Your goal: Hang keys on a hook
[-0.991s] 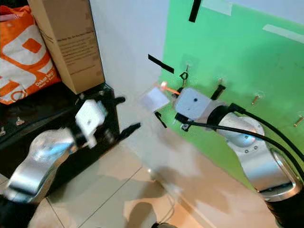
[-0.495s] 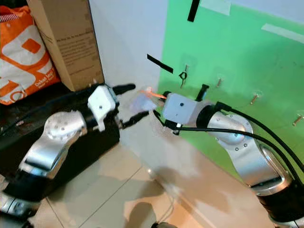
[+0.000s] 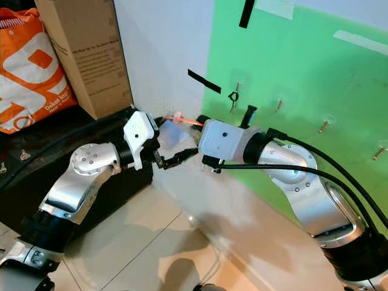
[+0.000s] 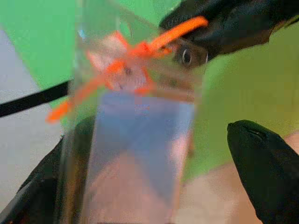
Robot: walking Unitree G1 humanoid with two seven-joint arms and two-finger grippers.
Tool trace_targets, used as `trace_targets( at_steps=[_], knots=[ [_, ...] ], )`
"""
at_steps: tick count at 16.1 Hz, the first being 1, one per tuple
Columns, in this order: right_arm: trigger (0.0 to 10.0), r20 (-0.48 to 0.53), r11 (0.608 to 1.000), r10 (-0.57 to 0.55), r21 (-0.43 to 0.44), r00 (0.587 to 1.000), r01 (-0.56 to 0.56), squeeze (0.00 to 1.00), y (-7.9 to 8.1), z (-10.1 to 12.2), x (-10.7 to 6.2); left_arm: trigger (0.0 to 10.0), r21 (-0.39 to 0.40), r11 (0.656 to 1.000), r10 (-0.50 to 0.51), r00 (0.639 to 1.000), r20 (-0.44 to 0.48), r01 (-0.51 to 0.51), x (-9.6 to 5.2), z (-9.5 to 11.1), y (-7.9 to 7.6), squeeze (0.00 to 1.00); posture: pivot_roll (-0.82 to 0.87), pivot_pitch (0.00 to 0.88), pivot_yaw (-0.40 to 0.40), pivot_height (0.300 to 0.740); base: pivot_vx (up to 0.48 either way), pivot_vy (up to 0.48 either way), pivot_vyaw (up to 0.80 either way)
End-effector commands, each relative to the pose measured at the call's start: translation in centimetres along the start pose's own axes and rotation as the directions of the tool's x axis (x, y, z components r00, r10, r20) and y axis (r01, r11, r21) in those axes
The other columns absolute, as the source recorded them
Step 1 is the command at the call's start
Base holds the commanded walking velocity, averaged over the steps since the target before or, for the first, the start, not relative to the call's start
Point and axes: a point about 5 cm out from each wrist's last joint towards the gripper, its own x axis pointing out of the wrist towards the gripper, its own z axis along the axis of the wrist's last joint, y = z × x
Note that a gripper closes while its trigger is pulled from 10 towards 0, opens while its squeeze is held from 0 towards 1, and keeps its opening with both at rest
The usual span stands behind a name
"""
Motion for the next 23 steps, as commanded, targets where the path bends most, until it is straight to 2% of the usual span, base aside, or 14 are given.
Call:
trace_targets(
  at_steps=[1, 2, 3, 19, 23],
  knots=[
    [10.0, 0.019, 1.0, 0.011, -0.015, 1.0, -0.011, 0.0, -0.09, 0.41, -0.05, 0.7, -0.005, 0.999, -0.036, 0.999, 0.029, 0.036, 0.32, 0.58, -0.04, 0.04, -0.1, 0.0, -0.025, 0.74, 0.0, 0.0, 0.0],
    [10.0, 0.019, 1.0, 0.011, -0.015, 1.0, -0.011, 0.0, -0.09, 0.41, -0.05, 0.7, -0.005, 0.999, -0.036, 0.999, 0.029, 0.036, 0.32, 0.58, -0.04, 0.04, -0.1, 0.0, -0.025, 0.74, 0.0, 0.0, 0.0],
    [10.0, 0.02, 1.0, 0.013, -0.014, 1.0, -0.013, 0.0, -0.08, 0.37, -0.05, 0.0, -0.017, 0.998, -0.056, 0.997, 0.044, 0.056, 0.29, 0.72, -0.25, 0.0, -0.1, 0.0, -0.025, 0.74, 0.0, 0.0, 0.0],
    [10.0, 0.012, 1.0, 0.025, -0.015, 1.0, -0.025, 0.0, 0.22, 0.08, -0.12, 0.0, 0.004, 0.999, -0.051, 0.995, 0.089, 0.05, 0.38, 1.07, -0.53, 0.0, -0.11, 0.0, -0.023, 0.74, 0.0, 0.0, 0.0],
    [10.0, 0.007, 0.999, 0.034, 0.002, 0.999, -0.034, 0.0, 0.43, -0.04, -0.2, 0.0, -0.016, 0.999, -0.046, 0.991, 0.124, 0.049, 0.36, 1.47, -0.58, 0.0, -0.11, 0.0, -0.024, 0.74, 0.0, 0.0, 0.0]
  ],
)
